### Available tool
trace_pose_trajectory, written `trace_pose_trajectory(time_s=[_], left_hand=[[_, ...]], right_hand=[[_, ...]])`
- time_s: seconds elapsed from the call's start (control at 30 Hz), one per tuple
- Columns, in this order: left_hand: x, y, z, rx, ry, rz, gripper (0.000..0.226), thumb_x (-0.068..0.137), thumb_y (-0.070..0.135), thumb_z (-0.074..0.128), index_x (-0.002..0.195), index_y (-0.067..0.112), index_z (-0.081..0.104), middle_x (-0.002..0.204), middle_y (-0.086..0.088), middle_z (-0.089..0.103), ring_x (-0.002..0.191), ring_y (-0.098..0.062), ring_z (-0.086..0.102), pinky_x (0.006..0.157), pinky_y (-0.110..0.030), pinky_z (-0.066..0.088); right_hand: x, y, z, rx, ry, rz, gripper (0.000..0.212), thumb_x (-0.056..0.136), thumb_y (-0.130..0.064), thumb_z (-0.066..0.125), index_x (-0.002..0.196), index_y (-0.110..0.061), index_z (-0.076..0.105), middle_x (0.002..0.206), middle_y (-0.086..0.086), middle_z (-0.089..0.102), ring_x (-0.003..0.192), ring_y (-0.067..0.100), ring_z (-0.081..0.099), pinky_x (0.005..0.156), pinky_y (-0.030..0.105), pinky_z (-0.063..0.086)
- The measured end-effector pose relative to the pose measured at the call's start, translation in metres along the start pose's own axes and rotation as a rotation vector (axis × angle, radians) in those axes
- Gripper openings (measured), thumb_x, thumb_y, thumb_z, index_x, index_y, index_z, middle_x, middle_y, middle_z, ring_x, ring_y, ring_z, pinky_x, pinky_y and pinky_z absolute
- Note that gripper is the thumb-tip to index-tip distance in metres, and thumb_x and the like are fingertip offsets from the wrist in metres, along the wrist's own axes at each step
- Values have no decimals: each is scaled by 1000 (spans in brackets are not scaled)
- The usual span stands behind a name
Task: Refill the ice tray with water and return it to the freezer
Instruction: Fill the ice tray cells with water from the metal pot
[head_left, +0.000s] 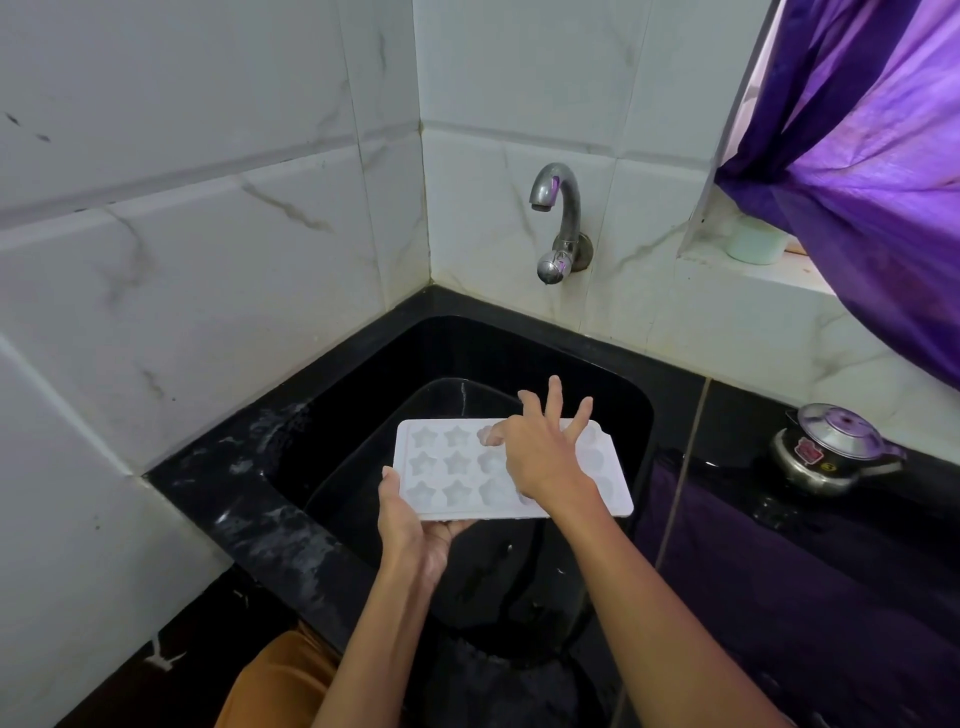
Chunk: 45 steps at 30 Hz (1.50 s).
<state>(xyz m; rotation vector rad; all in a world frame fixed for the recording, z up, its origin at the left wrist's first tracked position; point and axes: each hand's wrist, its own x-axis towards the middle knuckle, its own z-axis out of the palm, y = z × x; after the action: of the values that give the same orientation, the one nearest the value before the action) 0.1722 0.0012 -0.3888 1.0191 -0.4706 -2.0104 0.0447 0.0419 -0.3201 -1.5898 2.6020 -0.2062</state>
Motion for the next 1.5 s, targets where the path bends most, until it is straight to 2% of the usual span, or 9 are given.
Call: trace_pose_trajectory(time_s=[0.3,0.43,0.6,0.7,0.8,1.03,1.17,1.3,1.5], left_hand=[[-2,-3,2,25,-3,4,52,98,53,29,106,13,61,89,-12,75,78,-31,72,62,-51,58],[-6,-4,5,28,-2,-2,52,98,53,30,107,12,61,89,-12,75,80,-31,72,62,-51,58],[-6,-2,4,24,6,1,53,98,52,29,107,12,62,90,-13,75,79,-31,72,62,-50,58],[-7,-3,4,15,10,-8,53,98,52,29,106,11,62,89,-13,75,78,-31,73,61,-49,58],[-8,-3,6,-9,7,-21,53,98,53,29,105,12,62,89,-13,75,79,-32,72,59,-49,58],[-10,-2,9,-7,9,-22,55,98,52,30,112,10,61,98,-19,73,86,-37,71,65,-53,57],[-11,-3,9,-17,19,-23,54,98,52,29,112,10,60,97,-19,73,85,-36,71,65,-53,58],[-12,-5,12,-13,7,-30,53,98,53,29,110,11,60,94,-17,74,83,-34,72,62,-51,58],[-10,-3,10,-8,12,-8,52,98,52,29,109,12,60,92,-15,74,81,-33,72,61,-50,58]], right_hand=[[-5,0,0,-30,21,10,72,72,19,51,117,-37,63,156,13,14,141,41,-22,100,66,-22],[-4,-2,1,-43,38,21,69,74,14,56,121,-37,61,159,13,6,141,41,-24,100,66,-23],[-5,0,4,-43,34,-1,72,74,17,52,119,-38,62,156,12,15,142,40,-22,99,64,-25],[-4,2,3,-35,45,6,67,72,17,52,114,-34,63,154,12,18,142,40,-20,100,65,-24],[-2,-5,4,12,103,2,55,73,15,51,111,-24,54,149,12,22,143,39,-15,105,67,-16],[1,-20,14,-40,72,-132,74,73,15,55,125,-38,56,158,12,3,142,39,-22,101,63,-25],[3,-21,13,-80,59,-134,69,76,12,57,123,-37,60,157,12,11,142,40,-21,96,62,-29],[5,-22,6,-106,62,-101,47,81,2,62,114,-31,66,157,13,11,142,40,-21,99,64,-26],[6,-20,4,-147,50,-141,53,75,2,69,114,-34,64,154,12,19,142,41,-19,101,66,-23]])
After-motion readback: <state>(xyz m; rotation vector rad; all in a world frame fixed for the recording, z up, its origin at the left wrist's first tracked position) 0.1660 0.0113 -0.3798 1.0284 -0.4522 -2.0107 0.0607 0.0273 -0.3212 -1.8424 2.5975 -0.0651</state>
